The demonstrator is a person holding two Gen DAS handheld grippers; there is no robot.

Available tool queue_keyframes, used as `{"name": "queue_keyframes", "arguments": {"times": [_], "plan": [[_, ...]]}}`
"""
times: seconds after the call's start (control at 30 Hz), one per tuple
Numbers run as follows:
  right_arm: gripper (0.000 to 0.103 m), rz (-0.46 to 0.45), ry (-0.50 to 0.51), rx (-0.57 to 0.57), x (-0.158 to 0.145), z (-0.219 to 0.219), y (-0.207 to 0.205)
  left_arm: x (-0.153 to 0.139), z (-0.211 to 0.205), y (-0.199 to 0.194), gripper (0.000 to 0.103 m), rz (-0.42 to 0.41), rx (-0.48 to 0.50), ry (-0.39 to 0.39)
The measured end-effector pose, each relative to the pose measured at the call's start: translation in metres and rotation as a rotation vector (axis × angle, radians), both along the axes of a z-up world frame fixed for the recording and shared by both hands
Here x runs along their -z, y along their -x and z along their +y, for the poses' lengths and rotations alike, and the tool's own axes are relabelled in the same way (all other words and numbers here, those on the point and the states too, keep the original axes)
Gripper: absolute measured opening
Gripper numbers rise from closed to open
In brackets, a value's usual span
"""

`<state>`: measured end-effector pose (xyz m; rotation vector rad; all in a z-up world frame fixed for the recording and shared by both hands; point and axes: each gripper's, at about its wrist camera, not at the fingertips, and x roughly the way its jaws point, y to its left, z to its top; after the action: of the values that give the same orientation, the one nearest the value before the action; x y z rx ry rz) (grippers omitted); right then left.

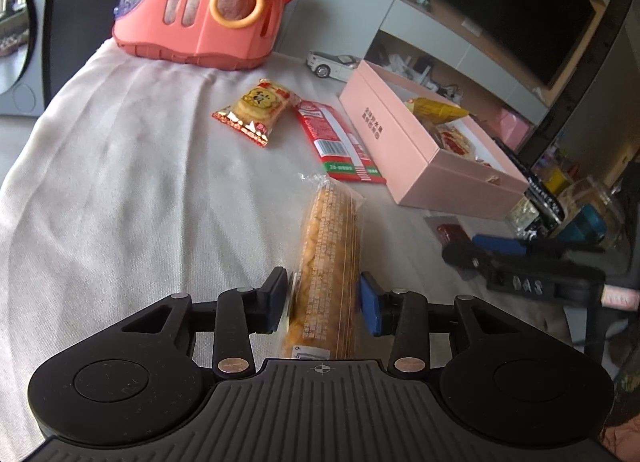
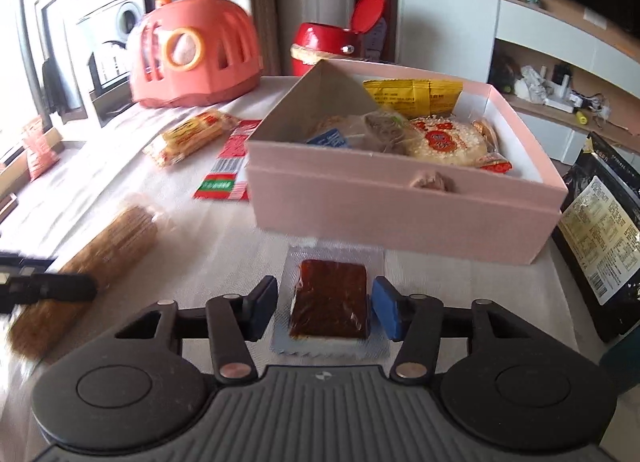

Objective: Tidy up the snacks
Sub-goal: 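Lift the bread stick and jerky packet with both tools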

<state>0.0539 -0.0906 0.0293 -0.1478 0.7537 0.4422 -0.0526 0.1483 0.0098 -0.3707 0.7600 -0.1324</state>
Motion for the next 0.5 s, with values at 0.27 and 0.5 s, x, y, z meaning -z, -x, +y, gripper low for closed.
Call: {"name": "queue_keyframes", "arguments": {"times": [0.27,0.5], "plan": [[0.049,-0.003,0.012,-0.043,-0.002,-0.008,0.016,0.002,-0.010,0.009,0.043,-0.046,0.019,-0.063],[0.084,0.013,0.000,0.057,0.003,-0.012,-0.008,0.004,-0.027,0.016,0.043,-0.078,0.013,-0.169]]}}
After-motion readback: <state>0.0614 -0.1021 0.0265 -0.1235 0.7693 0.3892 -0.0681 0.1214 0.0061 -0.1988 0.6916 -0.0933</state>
